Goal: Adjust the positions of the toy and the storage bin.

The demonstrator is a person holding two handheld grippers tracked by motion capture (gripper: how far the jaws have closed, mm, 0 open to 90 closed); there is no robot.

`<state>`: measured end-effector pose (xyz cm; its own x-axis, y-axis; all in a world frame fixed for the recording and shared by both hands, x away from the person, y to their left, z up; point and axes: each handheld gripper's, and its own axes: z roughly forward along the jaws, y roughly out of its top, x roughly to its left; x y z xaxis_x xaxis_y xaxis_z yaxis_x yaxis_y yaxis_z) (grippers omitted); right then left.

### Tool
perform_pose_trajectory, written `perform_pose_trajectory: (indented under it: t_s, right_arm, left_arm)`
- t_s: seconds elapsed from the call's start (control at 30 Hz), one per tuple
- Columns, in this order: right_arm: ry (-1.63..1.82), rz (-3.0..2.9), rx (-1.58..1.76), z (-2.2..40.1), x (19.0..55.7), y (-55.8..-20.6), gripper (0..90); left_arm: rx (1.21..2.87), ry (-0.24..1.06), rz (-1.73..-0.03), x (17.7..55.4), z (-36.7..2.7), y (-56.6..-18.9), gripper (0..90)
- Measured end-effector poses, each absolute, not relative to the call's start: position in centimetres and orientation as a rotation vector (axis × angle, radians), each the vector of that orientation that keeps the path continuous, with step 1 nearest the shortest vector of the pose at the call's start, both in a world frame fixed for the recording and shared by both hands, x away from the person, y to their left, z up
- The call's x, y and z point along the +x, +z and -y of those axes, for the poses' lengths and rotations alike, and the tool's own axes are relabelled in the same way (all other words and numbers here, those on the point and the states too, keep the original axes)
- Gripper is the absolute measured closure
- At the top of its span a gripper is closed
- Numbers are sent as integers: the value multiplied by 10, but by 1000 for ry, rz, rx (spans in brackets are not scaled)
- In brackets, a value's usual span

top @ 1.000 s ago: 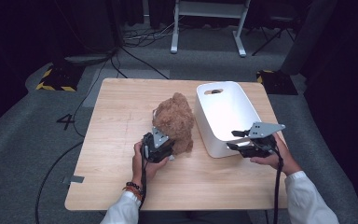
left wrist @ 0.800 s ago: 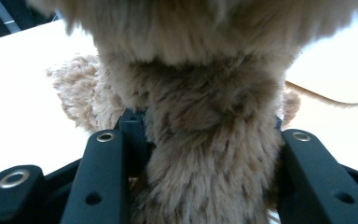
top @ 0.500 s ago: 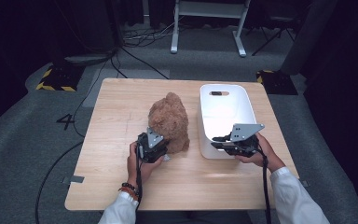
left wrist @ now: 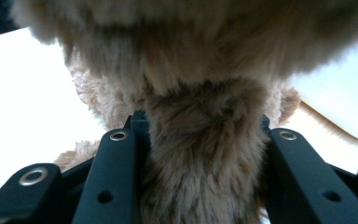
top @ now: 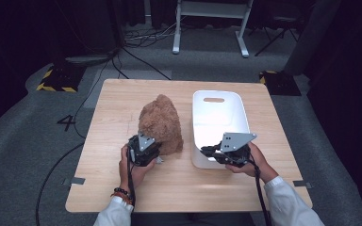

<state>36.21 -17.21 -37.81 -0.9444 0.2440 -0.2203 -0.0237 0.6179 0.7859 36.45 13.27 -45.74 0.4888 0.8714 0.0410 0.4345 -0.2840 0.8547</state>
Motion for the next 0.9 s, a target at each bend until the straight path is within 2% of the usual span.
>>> perform_pose_trajectory:
  t_s: [0.17,0.3,0.4,0.43,0.53,0.67,0.9]
  right_arm:
    - [1258,-2543,211,170,362,-378,853]
    - [1313,-2531,220,173,357,-372,714]
    - [1315,-2510,220,176,353,-366,680]
    - [1315,-2513,206,179,351,-363,642]
    - [1308,-2484,216,189,347,-357,628]
    - [1330,-2420,298,216,351,-348,557]
    - [1323,-2316,431,254,359,-340,534]
  left_arm:
    - [1900,659,-1081,363,-134,-458,614]
    - [1904,658,-1074,364,-134,-458,614]
    - [1904,658,-1075,364,-133,-458,615]
    - [1904,660,-1076,364,-133,-458,615]
    - [1905,662,-1073,364,-133,-458,616]
    - [1909,666,-1066,364,-132,-459,615]
    - [1906,663,-1058,364,-132,-460,613]
